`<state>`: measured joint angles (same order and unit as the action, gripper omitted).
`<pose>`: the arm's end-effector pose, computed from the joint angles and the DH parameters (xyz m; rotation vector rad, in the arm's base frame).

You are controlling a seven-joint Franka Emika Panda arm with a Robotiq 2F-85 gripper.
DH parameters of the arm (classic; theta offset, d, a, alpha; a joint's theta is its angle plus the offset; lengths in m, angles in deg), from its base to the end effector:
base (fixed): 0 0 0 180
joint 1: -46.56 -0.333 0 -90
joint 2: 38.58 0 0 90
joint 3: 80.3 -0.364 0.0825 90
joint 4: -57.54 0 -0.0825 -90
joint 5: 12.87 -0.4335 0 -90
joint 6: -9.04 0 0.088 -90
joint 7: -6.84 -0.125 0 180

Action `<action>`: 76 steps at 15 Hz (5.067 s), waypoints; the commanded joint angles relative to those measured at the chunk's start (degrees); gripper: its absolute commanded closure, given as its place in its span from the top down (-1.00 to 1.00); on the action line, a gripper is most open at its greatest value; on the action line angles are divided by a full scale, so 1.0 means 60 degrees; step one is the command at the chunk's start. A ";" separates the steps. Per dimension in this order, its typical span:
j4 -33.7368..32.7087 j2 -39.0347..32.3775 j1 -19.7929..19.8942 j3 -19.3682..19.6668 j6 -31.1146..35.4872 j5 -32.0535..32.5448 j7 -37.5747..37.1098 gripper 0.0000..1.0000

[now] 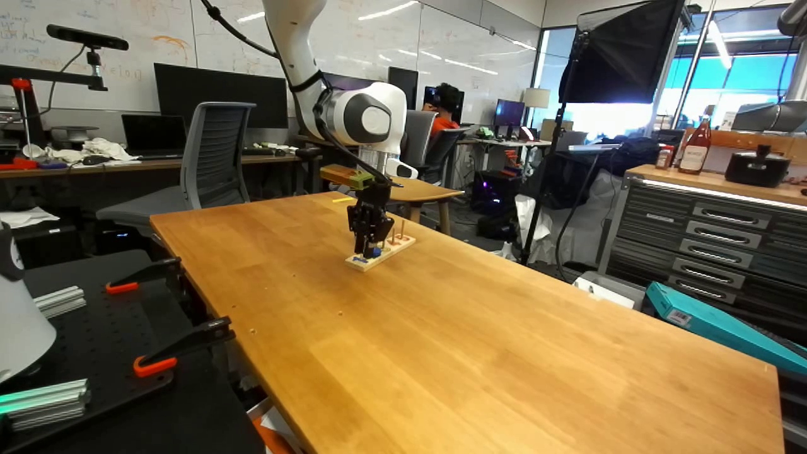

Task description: Take the blue ring off the stand and put it on the table

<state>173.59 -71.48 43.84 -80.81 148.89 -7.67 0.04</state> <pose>0.6275 0.0343 0.1277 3.0709 0.0164 -0.2366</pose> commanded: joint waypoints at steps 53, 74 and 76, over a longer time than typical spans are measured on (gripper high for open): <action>-0.1204 0.0436 0.0416 -0.0383 -0.1294 -0.1577 0.0826 -0.63; -0.1158 0.0801 0.0666 0.0707 -0.1692 -0.0605 0.0796 1.00; -0.0982 0.1682 0.0557 0.0626 -0.2284 -0.0403 0.0933 1.00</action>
<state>166.20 -69.33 47.97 -76.53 140.98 -11.78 4.32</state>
